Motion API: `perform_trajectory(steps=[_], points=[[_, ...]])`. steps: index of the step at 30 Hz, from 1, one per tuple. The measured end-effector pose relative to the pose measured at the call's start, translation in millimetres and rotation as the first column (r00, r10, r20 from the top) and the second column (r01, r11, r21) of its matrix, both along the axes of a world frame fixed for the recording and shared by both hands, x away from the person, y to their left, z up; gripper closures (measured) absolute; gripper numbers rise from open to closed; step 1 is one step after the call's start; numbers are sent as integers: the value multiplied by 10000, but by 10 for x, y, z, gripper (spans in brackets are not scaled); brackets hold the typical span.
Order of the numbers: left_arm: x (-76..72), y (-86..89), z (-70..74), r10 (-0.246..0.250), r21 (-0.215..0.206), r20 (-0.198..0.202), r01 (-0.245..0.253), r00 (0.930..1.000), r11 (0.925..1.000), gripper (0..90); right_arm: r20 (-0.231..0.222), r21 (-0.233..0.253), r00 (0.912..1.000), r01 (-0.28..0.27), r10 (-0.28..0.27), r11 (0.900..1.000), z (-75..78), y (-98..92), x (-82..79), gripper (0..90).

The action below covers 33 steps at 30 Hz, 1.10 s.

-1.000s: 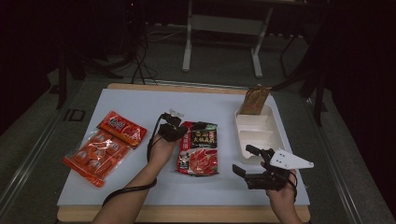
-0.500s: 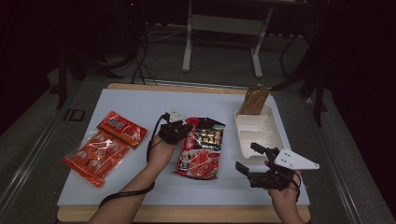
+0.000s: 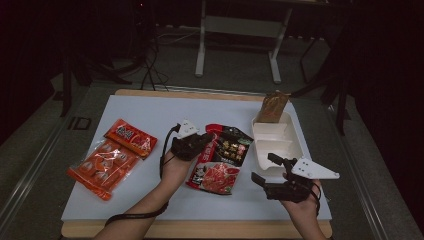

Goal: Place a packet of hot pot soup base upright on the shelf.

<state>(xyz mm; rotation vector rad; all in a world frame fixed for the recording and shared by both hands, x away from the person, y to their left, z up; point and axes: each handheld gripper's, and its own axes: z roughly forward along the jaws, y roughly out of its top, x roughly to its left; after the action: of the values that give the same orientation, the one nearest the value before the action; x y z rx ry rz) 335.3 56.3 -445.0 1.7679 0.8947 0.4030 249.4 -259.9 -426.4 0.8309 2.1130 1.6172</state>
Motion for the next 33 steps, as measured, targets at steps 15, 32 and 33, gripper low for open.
perform_trajectory(steps=[15, 32, 33], points=[[-171, 185, 109, -1139, -2754, 460, 1222, 9924, 9535, 884, -666, 106, 9973, 306, -298, 9995, 148, -31, 80, 344], [-233, 131, 137, -1995, -3091, 1107, 2245, 9736, 9241, 882, -847, 601, 9957, -318, 369, 9977, 288, 164, 356, 721], [-233, 131, 137, -1995, -3091, 1107, 2245, 9736, 9241, 882, -847, 601, 9957, -318, 369, 9977, 288, 164, 356, 721]])
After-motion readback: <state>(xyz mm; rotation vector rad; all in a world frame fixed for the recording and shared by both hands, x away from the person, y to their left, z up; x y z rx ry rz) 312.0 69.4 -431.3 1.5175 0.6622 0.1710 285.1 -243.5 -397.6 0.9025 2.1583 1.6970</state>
